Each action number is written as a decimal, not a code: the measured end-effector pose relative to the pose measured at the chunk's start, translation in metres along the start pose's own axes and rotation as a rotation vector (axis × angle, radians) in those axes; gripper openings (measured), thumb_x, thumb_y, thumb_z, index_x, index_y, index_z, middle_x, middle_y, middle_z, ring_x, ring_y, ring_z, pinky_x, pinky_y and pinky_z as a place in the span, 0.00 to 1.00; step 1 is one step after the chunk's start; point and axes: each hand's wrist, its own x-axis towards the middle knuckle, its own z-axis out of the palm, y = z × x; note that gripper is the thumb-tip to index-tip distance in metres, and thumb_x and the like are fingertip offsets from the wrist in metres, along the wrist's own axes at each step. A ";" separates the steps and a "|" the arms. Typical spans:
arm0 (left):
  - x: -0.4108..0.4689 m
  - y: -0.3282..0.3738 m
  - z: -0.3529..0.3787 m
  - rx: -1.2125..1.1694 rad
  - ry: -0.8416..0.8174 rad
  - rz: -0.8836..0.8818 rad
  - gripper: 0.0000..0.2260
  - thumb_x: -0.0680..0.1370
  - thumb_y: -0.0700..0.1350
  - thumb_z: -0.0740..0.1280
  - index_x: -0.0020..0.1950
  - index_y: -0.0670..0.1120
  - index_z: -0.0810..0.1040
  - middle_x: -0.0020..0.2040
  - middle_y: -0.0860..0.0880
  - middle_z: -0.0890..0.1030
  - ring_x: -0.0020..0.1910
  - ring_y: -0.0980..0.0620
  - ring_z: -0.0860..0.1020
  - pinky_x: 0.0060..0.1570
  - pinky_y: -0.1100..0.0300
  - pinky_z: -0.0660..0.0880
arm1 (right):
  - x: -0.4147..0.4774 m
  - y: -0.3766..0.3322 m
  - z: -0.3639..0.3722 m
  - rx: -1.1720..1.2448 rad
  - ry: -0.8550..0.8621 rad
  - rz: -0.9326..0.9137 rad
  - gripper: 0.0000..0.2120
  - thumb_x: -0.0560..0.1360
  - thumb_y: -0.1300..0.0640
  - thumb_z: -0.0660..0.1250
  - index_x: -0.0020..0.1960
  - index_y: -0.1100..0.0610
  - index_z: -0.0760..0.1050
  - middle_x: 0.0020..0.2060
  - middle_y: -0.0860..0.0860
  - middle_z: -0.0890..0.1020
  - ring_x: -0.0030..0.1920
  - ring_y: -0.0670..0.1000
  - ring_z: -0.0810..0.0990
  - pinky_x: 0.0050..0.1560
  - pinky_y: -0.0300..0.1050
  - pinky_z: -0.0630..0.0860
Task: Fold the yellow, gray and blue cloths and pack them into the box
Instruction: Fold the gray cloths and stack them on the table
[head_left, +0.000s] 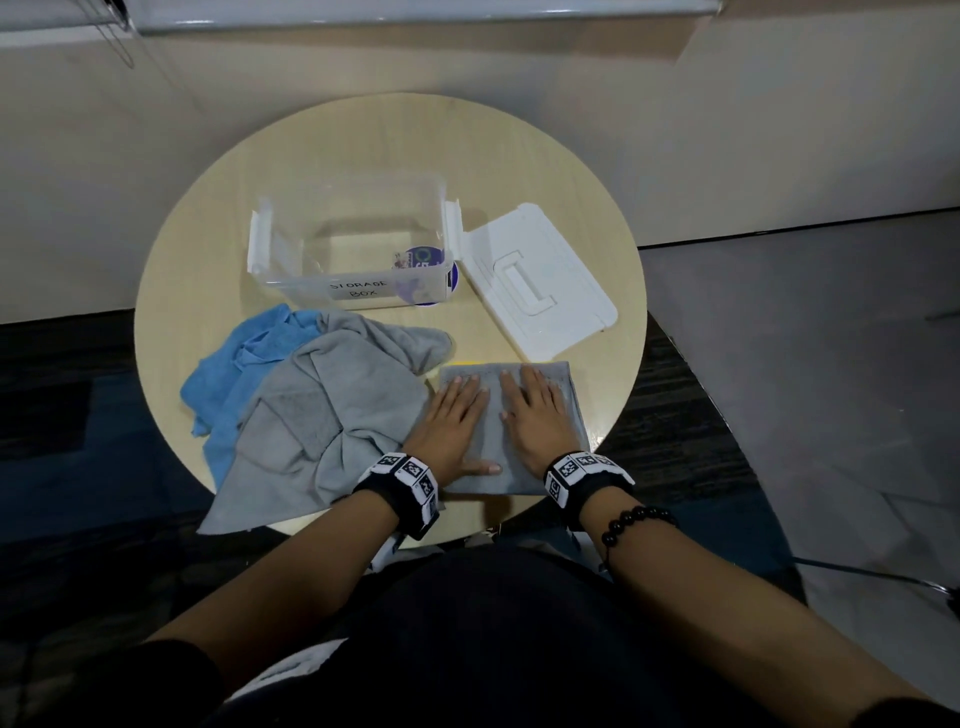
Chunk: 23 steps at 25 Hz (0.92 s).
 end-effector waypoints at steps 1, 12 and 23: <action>0.001 0.001 0.003 0.023 -0.037 -0.023 0.52 0.73 0.73 0.60 0.82 0.43 0.39 0.82 0.43 0.38 0.81 0.43 0.38 0.79 0.46 0.38 | 0.001 0.003 0.005 -0.029 -0.058 0.010 0.28 0.86 0.52 0.49 0.83 0.55 0.43 0.82 0.58 0.46 0.82 0.57 0.44 0.80 0.56 0.44; 0.006 0.003 -0.010 -0.012 -0.109 -0.054 0.51 0.75 0.70 0.62 0.81 0.43 0.37 0.81 0.45 0.37 0.81 0.44 0.38 0.79 0.47 0.39 | 0.012 0.002 0.005 -0.065 -0.181 0.061 0.31 0.86 0.49 0.47 0.82 0.54 0.34 0.81 0.58 0.36 0.81 0.56 0.36 0.80 0.55 0.38; -0.058 -0.125 -0.075 -0.427 0.560 -0.548 0.13 0.80 0.38 0.63 0.64 0.41 0.79 0.60 0.39 0.78 0.60 0.38 0.76 0.62 0.47 0.71 | 0.033 -0.068 -0.036 0.425 0.247 0.113 0.15 0.78 0.67 0.60 0.60 0.62 0.80 0.59 0.60 0.81 0.59 0.60 0.78 0.62 0.52 0.74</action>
